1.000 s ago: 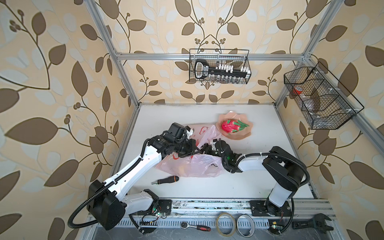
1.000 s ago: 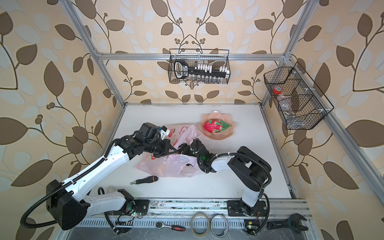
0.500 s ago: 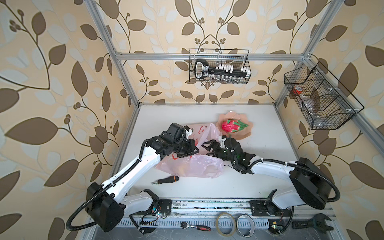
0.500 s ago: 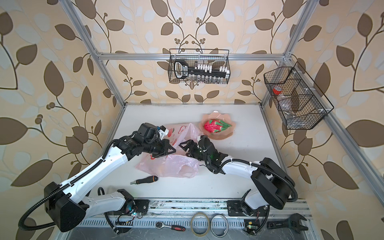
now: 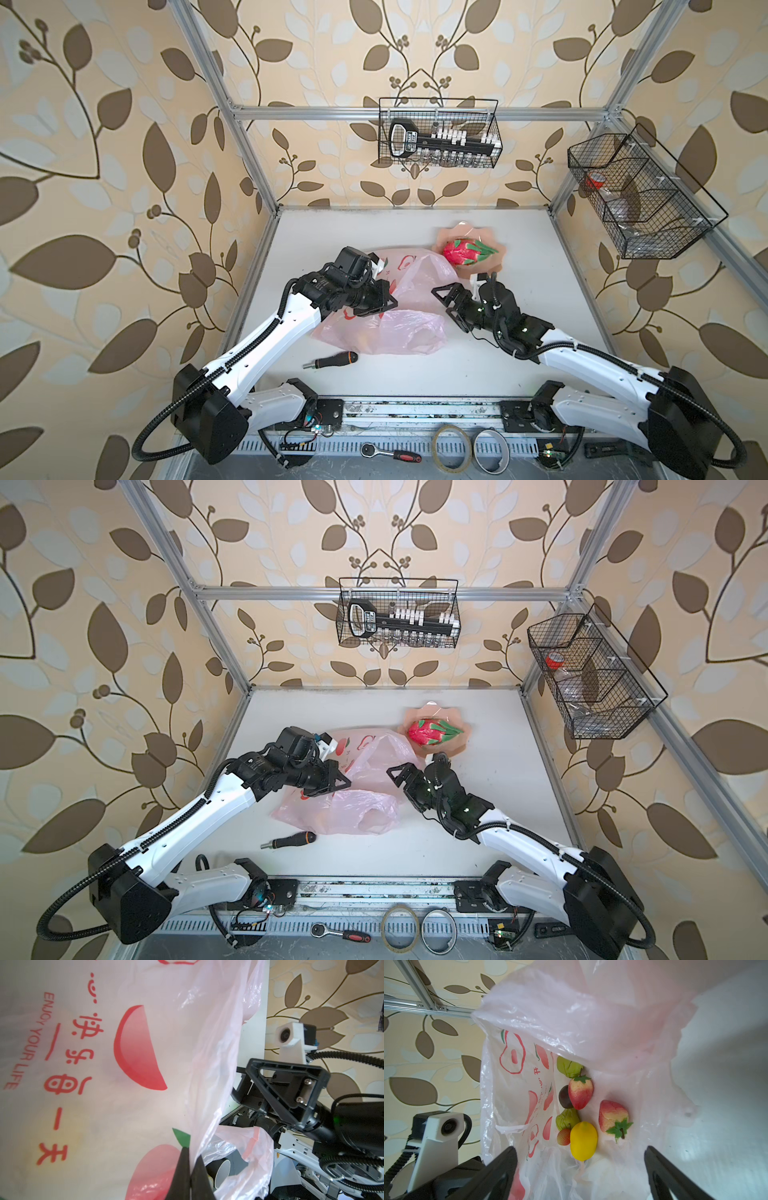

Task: Place the fruits into the plastic bag
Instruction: 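Withdraw the open right gripper up and out of the bag, then move the right gripper toward the dragon fruit on the plate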

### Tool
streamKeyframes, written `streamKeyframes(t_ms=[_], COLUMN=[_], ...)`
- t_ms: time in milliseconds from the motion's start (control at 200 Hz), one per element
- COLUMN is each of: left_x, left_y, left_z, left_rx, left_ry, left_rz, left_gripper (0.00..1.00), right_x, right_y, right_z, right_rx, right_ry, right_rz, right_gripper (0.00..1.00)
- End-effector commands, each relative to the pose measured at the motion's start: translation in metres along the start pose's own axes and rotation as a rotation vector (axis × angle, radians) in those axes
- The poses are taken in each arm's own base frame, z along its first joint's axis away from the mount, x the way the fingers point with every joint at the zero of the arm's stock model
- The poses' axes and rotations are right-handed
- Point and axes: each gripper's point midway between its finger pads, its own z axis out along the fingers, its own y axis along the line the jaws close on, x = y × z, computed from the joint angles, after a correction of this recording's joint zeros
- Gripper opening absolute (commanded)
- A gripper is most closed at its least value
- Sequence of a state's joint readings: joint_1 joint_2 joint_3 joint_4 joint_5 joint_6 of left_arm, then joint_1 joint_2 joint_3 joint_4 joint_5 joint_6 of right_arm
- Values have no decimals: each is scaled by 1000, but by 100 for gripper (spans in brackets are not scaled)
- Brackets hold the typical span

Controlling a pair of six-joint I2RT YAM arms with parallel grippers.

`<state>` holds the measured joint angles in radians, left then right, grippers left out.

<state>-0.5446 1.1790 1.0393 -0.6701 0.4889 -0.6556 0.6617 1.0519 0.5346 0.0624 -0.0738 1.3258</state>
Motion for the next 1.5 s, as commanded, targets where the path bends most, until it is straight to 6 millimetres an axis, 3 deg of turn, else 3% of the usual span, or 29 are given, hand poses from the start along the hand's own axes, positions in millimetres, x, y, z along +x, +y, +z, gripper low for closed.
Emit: streamKeyframes(t_ms=[0, 165, 405, 650, 930, 1110, 1290, 1495], left_x=[-3, -3, -4, -3, -3, -3, -2, -1], left_y=[-18, -19, -21, -20, -20, -20, -19, -16], left_z=[-14, -14, -14, -14, -14, -13, -13, -14], left_rx=[38, 44, 45, 45, 44, 44, 44, 34], left_ry=[-29, -26, -23, -21, -21, -19, -18, -19], left_rz=[61, 63, 66, 66, 68, 68, 70, 79], left_gripper=[0, 0, 0, 0, 0, 0, 0, 0], right_x=[-7, -22, -42, -54, -57, -64, -79, -105], right_y=[-41, -57, -63, -72, -69, -56, -45, -16], right_z=[-14, -40, -75, -93, -92, -87, -74, -55], right_rx=[124, 174, 203, 227, 217, 177, 207, 204], right_ry=[-46, -104, -164, -178, -183, -182, -169, -178], right_rz=[-16, -45, -112, -117, -93, -55, 28, 58], right_gripper=[97, 100, 100, 100, 100, 100, 100, 100])
